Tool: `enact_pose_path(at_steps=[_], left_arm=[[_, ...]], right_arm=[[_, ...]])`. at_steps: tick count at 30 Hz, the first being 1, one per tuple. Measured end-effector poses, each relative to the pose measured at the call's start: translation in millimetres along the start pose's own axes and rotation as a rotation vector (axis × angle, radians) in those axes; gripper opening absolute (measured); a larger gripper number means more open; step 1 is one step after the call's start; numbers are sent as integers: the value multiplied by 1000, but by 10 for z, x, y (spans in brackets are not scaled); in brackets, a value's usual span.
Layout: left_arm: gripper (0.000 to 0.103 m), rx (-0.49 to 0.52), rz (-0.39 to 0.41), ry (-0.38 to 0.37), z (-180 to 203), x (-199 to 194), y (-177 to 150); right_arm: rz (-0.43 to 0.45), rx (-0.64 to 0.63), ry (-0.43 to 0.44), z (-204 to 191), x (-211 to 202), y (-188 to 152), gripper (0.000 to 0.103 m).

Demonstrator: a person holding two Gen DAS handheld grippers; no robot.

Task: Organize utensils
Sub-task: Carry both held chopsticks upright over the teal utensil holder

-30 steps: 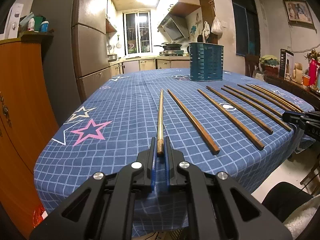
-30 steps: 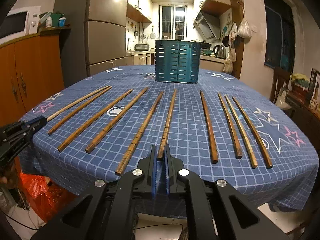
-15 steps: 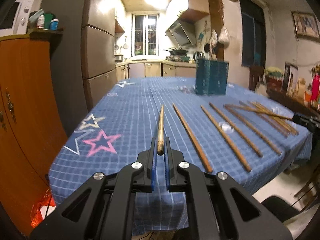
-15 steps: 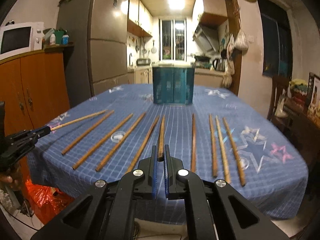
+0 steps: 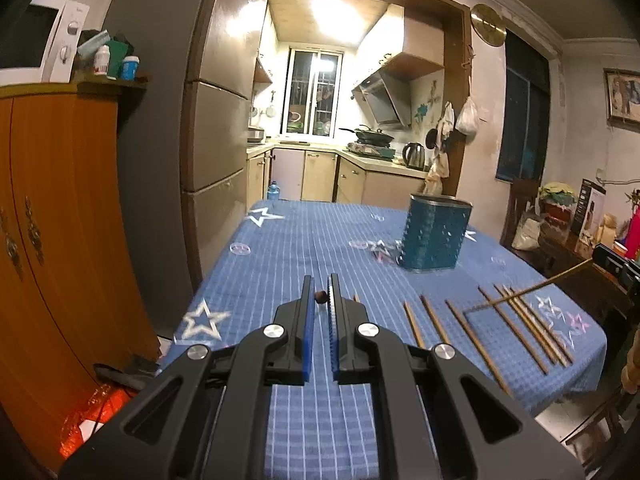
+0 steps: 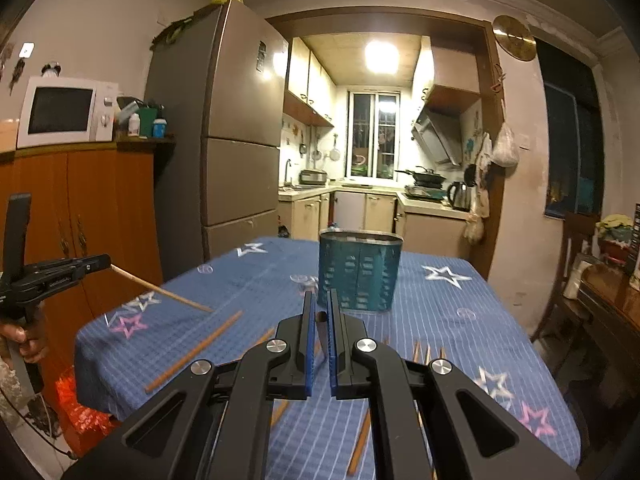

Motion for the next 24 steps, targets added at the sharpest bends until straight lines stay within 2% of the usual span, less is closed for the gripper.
enact_pose_path(at_steps=[6, 12, 24], left_arm=[[5, -2, -4, 17, 33, 42, 376], [5, 12, 11, 17, 166, 63, 590], [5, 27, 23, -9, 448, 45, 895]], right_arm=[[9, 5, 52, 109, 163, 382, 7], [3, -1, 78, 167, 275, 650, 7], [-56, 18, 138, 363, 370, 929, 7]])
Point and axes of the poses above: each gripper's, at about its wrist camera, not at the fingertips, and x roughly the way its jaws point, z to its right, y to its top, the point moved 2 cm from there along x, roughly the way its jaws point, and after that the axes turned 3 degrees about y, right-handed, at the moved point
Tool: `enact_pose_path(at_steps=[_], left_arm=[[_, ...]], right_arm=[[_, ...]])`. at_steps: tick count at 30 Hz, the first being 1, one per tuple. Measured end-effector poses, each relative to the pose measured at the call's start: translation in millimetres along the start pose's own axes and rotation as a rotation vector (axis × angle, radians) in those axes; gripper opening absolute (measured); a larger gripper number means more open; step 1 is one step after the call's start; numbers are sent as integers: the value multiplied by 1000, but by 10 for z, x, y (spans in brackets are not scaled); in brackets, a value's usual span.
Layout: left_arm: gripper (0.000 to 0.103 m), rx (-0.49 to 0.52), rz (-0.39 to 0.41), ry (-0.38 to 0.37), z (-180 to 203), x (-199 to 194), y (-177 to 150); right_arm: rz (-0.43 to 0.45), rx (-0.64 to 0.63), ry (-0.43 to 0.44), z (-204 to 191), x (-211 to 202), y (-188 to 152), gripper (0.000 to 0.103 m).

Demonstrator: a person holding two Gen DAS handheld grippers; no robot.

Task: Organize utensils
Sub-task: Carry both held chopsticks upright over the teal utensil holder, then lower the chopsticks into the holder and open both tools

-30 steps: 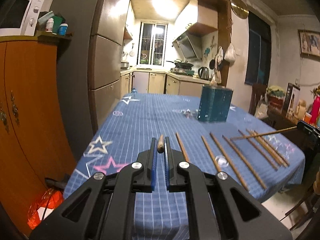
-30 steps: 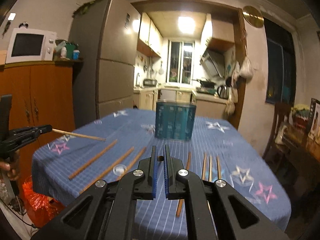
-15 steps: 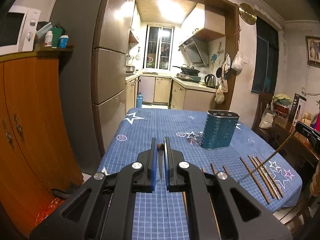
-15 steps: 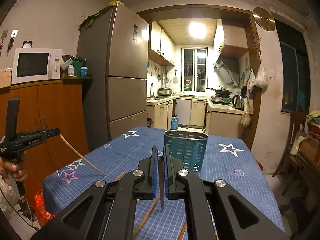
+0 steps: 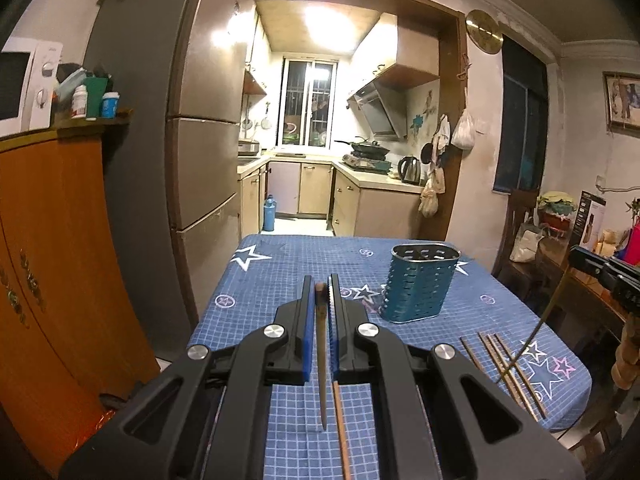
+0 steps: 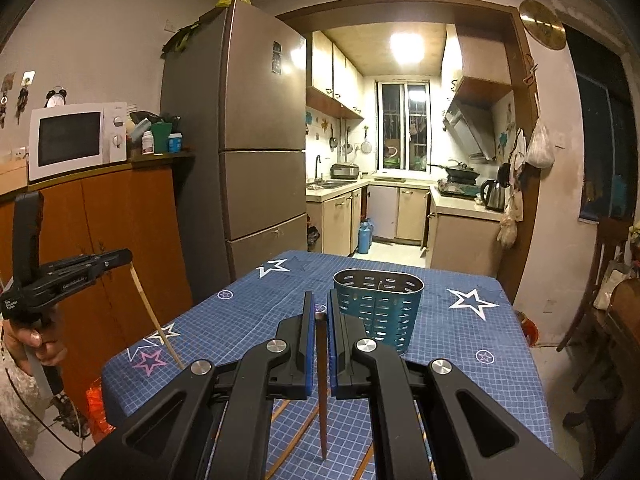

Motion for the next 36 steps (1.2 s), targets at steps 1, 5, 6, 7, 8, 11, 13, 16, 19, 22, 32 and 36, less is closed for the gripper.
enact_pose_path(at_steps=[1, 5, 6, 7, 8, 11, 13, 16, 19, 22, 32, 36], left_arm=[[5, 6, 5, -2, 32, -9, 24], [5, 21, 12, -28, 172, 3, 108], [5, 26, 13, -33, 208, 15, 122], [5, 35, 16, -38, 261, 34, 143], [5, 42, 18, -44, 308, 51, 154], [5, 62, 20, -73, 467, 140, 249], [5, 70, 30, -95, 594, 225, 375], [5, 77, 49, -128, 773, 361, 583], [5, 103, 85, -134, 966, 509, 766], [5, 107, 124, -143, 1142, 707, 1014], [5, 50, 211, -147, 1533, 1393, 1595], [5, 50, 189, -130, 1596, 1720, 1524]], right_arm=[[-4, 4, 3, 18, 0, 9, 7], [-32, 22, 15, 103, 24, 11, 7], [-39, 26, 15, 126, 39, 16, 7], [-43, 27, 14, 139, 47, 21, 7], [-46, 26, 13, 145, 55, 26, 7], [-43, 24, 4, 177, 62, 103, 7], [-34, 26, 1, 216, 67, 193, 7], [-16, 34, -6, 320, 91, 419, 7], [0, 47, -10, 433, 161, 644, 7], [22, 58, -18, 548, 300, 913, 7], [157, 91, -110, 987, 878, 1603, 7], [203, 130, -160, 1195, 1201, 1659, 7]])
Point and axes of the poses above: each gripper's, at about its wrist camera, not at the fingertips, and x roughly the way its jaws point, z to its right, y to its top, the point moved 2 cm from there along x, roughly the way its jaws point, and after that the axes turned 3 degrees about y, right-handed, at the moved point
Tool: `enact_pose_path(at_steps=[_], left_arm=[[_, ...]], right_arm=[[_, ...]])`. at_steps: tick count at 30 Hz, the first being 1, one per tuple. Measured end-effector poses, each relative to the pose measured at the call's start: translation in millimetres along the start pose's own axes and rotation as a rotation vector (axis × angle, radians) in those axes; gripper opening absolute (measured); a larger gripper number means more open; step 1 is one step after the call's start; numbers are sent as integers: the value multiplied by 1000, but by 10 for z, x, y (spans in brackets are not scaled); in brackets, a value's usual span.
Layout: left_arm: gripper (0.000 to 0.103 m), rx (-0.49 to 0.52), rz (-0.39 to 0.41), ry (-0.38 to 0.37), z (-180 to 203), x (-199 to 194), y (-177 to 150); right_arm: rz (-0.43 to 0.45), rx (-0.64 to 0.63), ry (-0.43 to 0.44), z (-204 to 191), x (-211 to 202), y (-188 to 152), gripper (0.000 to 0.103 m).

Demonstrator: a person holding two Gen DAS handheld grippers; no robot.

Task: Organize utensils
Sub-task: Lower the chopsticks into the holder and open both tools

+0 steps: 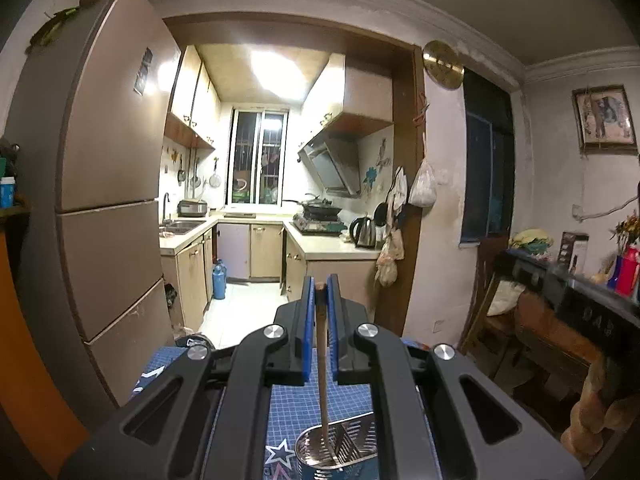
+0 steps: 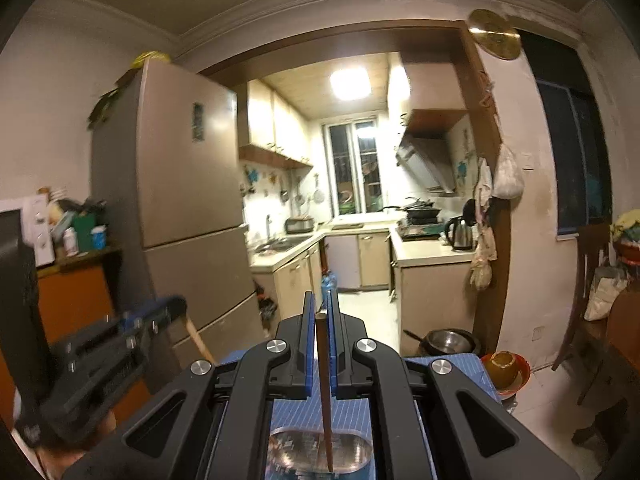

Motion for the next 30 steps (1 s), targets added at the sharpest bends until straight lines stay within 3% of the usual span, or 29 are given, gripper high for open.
enact_pose_path(at_steps=[5, 12, 15, 24, 30], left_arm=[[5, -1, -57, 9, 4, 365, -347], [5, 18, -145, 9, -40, 536, -860], [5, 3, -162, 20, -76, 545, -934], [6, -77, -145, 32, -322, 307, -804], [6, -111, -65, 37, -559, -245, -664]], right_arm=[[-19, 34, -35, 121, 411, -184, 7], [-142, 47, -55, 174, 769, -718, 7], [-197, 45, -55, 152, 834, -871, 7], [-188, 45, -95, 206, 609, -957, 7], [-158, 27, -78, 294, 24, -939, 8]])
Point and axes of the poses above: each gripper's, at about its wrist camera, not at the fingertips, and x roughly the way its jaws point, z to its right, y to its top, the point moved 2 cm from there along x, roughly the way its jaws point, and after that the axes turned 3 degrees about y, right-handed, at the moved point
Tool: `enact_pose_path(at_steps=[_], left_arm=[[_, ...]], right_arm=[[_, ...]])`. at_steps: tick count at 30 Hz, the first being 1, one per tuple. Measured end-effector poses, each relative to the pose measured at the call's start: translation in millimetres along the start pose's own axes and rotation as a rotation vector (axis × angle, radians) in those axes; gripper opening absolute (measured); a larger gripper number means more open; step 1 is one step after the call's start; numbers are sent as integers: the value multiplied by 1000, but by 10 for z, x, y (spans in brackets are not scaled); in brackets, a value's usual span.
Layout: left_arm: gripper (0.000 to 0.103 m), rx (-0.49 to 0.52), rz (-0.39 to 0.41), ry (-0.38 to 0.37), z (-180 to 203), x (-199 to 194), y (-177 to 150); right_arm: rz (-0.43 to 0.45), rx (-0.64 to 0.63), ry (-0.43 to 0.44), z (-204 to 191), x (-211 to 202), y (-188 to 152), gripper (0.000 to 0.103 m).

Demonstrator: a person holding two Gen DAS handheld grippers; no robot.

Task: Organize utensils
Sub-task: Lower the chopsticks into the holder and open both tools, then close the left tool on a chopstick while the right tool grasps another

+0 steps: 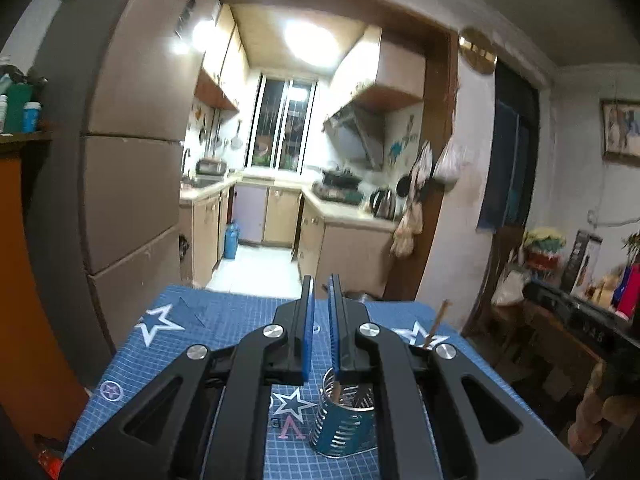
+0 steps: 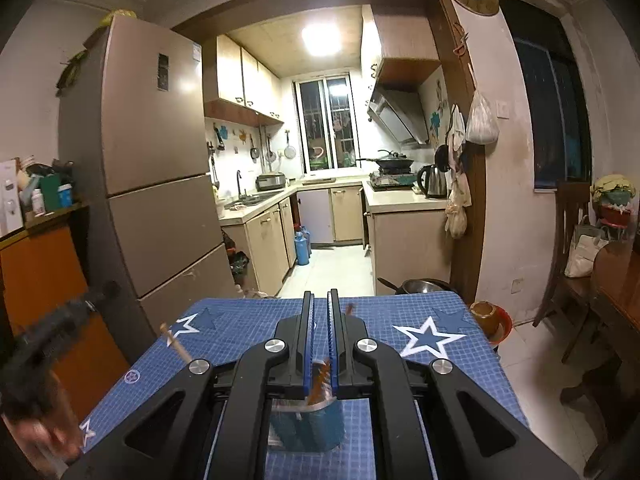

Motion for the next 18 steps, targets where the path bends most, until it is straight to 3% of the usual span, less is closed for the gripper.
enact_pose_path(at_steps=[2, 6, 10, 12, 14, 15, 16, 18], left_arm=[[6, 19, 47, 8, -105, -364, 15], [6, 46, 84, 18, -325, -1044, -106], [7, 109, 68, 86, -517, -1607, -313], [14, 120, 37, 110, -658, -1894, -484], [41, 96, 14, 132, -788, -2059, -617], [47, 74, -9, 148, -880, -2178, -745], [53, 61, -24, 161, -940, -2242, -828], [54, 44, -57, 193, -1055, -2359, -1054]], right_arm=[[3, -3, 18, 31, -259, -50, 8], [31, -71, 54, 31, -1050, -274, 36], [12, -132, 84, -17, -1766, -689, 42], [-8, -138, 88, -12, -2007, -917, 43], [-33, -139, 72, 7, -2223, -1200, 44], [-43, -144, 58, -19, -2299, -1326, 44], [-56, -151, 42, -31, -2361, -1457, 44], [-98, -134, 34, -24, -2461, -1767, 44]])
Point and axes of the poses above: each gripper's, at about its wrist camera, not at the fingertips, and x roughly the way its jaws point, z to its right, y to its top, the point moved 2 cm from there along x, roughly the way its jaws point, and after that the axes turned 3 degrees about y, right-handed, at the moved point
